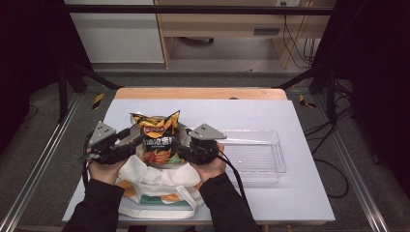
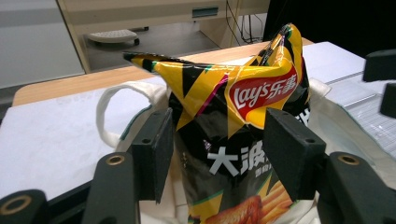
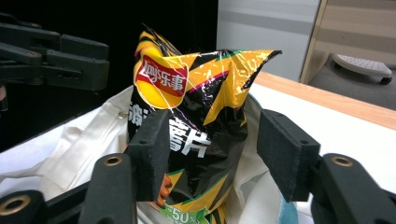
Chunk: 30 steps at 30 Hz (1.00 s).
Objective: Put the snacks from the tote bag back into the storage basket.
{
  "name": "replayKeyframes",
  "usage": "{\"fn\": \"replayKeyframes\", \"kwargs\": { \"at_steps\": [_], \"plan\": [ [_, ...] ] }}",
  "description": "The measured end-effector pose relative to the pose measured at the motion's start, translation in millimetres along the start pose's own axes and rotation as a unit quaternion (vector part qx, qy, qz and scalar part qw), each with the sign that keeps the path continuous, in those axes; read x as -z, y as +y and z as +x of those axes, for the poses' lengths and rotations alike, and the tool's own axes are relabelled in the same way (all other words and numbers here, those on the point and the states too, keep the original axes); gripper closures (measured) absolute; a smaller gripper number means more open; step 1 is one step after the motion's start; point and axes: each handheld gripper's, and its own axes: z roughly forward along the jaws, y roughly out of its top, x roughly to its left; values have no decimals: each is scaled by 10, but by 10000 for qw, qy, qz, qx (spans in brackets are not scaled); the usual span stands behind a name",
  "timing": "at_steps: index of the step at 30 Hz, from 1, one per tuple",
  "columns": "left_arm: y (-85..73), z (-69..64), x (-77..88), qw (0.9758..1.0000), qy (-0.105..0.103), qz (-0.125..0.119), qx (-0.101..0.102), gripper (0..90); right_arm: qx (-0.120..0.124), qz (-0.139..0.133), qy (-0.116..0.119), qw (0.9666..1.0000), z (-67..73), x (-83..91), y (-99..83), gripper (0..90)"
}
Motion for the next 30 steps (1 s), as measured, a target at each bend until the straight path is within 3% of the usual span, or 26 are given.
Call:
{"fn": "replayKeyframes", "kwargs": {
  "at_steps": [9,17,22,25,26,27,30],
  "plan": [
    [-1,-19,-161,9999,-19,133,-20,433,-84,126,-56,9999,14,-176,-11,528],
    [-14,-7,-178,9999,-14,144,0,433,-186,198,-110,9996,15,-336,9,580],
    [-18,-6,-182,9999,-23,154,3,430,-90,315,-135,9994,41,-418,1,630],
    [-21,-10,-186,9998,-35,179,-21,424,28,404,-179,9990,62,-443,1,755],
    [-21,-10,-186,9998,-35,179,-21,422,28,404,-179,9990,62,-443,1,755],
    [-21,-11,-188,9998,-32,182,-28,420,66,436,-202,9988,62,-438,0,847],
    [-21,-9,-192,9998,-47,181,2,413,95,437,-187,9988,53,-412,2,900]
  ]
}}
